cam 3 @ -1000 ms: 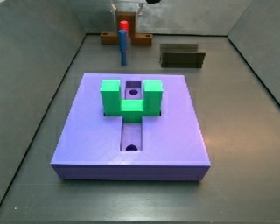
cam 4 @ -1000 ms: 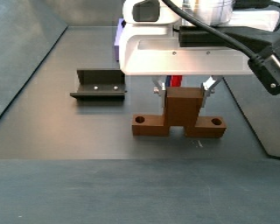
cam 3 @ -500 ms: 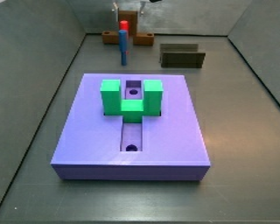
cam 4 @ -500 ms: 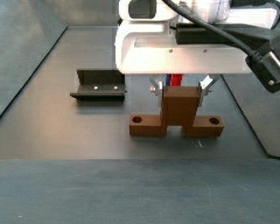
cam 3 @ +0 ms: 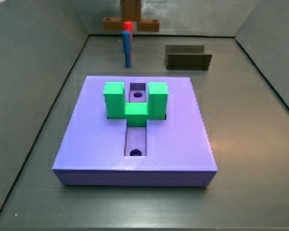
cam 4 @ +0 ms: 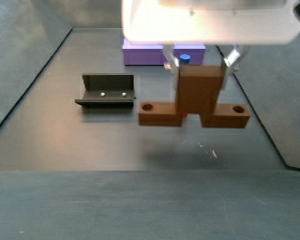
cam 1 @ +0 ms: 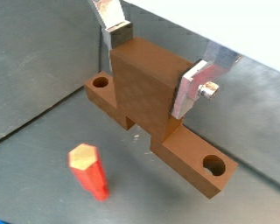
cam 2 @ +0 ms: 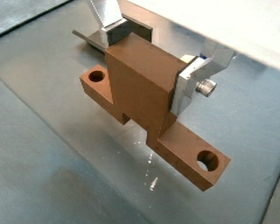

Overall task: Pick up the brown object. Move up. Move to above the board. Insert the brown object.
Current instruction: Move to above the board.

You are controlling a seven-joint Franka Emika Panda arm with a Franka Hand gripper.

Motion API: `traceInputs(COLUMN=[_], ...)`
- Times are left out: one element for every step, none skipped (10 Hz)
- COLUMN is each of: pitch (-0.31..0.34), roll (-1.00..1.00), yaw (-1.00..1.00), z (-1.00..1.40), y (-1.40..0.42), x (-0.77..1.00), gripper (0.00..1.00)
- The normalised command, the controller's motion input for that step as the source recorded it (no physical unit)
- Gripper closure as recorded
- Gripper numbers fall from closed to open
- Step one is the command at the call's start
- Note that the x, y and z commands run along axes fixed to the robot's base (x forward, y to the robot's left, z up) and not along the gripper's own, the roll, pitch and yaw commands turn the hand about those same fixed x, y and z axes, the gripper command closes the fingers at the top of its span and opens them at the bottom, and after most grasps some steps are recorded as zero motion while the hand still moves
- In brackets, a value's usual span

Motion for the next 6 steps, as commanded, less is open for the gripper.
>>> traceInputs(pitch=[0.015, 0.016, 0.02, 0.07, 0.075, 0.053], roll=[-0.01, 0.01, 0.0, -0.01, 0.0, 0.01], yaw=[0.0, 0.01, 0.01, 0.0, 0.0, 0.0], z=[1.4, 1.4, 1.4, 0.94, 0.55, 0.22], y=[0.0, -0.01, 0.0, 0.01, 0.0, 0.0], x=[-0.02, -0.06, 0.01, 0.02, 0.02, 0.04], gripper=[1.0, 1.0, 1.0, 1.0, 1.0, 1.0])
